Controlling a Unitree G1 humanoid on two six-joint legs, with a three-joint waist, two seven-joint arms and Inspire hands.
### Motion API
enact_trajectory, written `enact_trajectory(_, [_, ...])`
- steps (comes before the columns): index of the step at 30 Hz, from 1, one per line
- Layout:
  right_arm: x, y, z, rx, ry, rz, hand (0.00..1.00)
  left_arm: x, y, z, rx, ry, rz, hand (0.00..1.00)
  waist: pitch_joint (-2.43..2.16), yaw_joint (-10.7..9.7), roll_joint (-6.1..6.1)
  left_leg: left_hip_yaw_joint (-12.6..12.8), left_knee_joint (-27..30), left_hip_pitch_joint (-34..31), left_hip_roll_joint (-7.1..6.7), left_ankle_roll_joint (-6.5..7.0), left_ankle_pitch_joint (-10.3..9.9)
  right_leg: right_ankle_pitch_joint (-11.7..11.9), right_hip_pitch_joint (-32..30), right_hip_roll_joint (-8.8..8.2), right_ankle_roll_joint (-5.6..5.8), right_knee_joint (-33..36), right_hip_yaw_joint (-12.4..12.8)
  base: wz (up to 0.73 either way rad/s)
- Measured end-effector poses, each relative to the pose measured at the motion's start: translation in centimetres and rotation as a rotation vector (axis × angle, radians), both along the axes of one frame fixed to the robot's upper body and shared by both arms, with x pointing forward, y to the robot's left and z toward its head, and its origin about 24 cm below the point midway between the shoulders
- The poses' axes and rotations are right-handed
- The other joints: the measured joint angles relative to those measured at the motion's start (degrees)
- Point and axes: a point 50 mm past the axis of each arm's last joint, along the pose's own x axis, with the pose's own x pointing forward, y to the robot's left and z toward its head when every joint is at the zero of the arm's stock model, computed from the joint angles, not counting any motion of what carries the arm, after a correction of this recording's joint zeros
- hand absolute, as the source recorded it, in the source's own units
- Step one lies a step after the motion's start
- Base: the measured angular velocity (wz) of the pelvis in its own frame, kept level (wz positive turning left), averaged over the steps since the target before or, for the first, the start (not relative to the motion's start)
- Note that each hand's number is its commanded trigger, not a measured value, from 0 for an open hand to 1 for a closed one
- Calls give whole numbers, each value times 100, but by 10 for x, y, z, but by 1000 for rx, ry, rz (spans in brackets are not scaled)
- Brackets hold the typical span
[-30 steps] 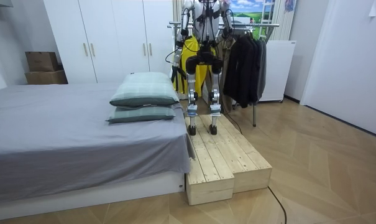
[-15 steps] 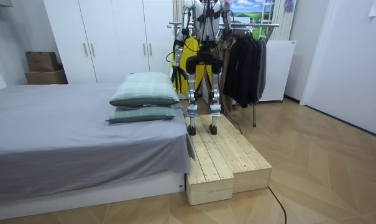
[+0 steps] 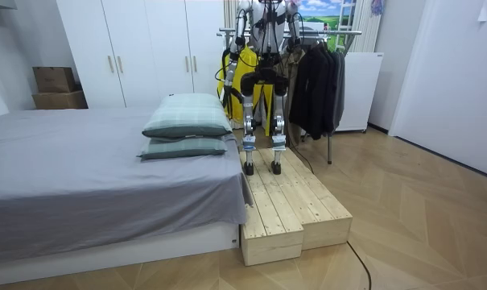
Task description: Hang clothes
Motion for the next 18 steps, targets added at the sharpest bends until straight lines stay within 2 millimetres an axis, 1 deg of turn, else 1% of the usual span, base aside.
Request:
enact_trajectory(8, [0,-4,1,-10,2,-28,0,2,0,0,0,-6,-1,0,-3,-17,-4,35,14,3,8,0,0,1,-18,0,1,8,21,0])
enact_trajectory(11, [0,-4,1,-10,2,-28,0,4,0,1,4,-20,-3,0,-6,-105,3,37,16,3,13,7,-19,2,-47,1,3,20,20,0])
enact_trajectory(13, [1,-5,2,-10,-1,-30,0,4,0,1,4,-20,-3,0,-8,-127,9,63,17,-2,23,9,-28,3,-70,3,4,36,31,-6])
enact_trajectory(18, [1,-15,5,-8,-16,-72,0,4,0,1,-15,-19,-5,0,-8,-153,8,103,25,4,33,10,-28,3,-75,7,4,79,58,-3])
